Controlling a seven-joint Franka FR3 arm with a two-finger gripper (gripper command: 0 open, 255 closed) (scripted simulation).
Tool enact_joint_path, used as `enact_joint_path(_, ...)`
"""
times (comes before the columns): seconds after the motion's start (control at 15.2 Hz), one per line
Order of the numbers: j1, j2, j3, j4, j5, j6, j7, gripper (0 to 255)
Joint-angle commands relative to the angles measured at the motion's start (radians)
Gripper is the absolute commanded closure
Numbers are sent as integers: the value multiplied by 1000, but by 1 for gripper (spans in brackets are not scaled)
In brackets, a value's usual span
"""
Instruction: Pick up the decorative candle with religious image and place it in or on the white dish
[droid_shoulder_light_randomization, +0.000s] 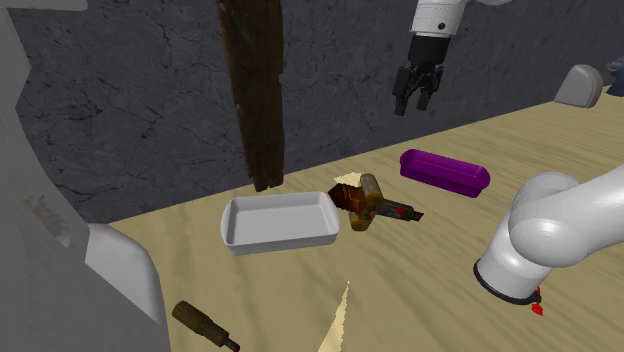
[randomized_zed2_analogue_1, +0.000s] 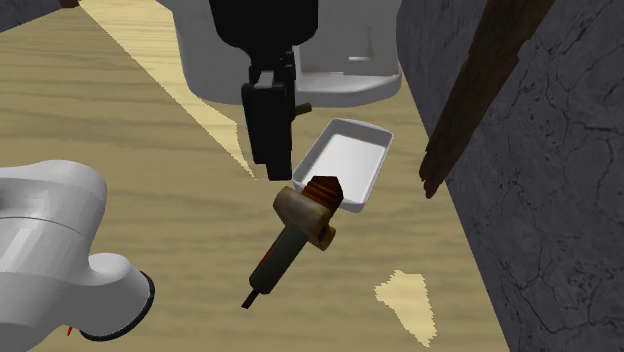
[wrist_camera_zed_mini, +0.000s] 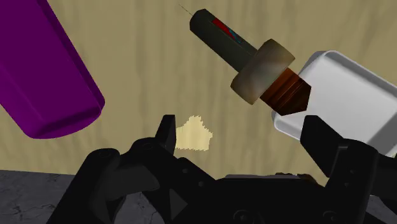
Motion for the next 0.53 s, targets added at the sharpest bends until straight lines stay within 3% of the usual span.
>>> enact_joint_path(0.0, 0, 0, 0, 0, 0, 0, 0, 0)
enact_joint_path(0.46, -25, -110, 66, -290, 114, 221, 205, 0)
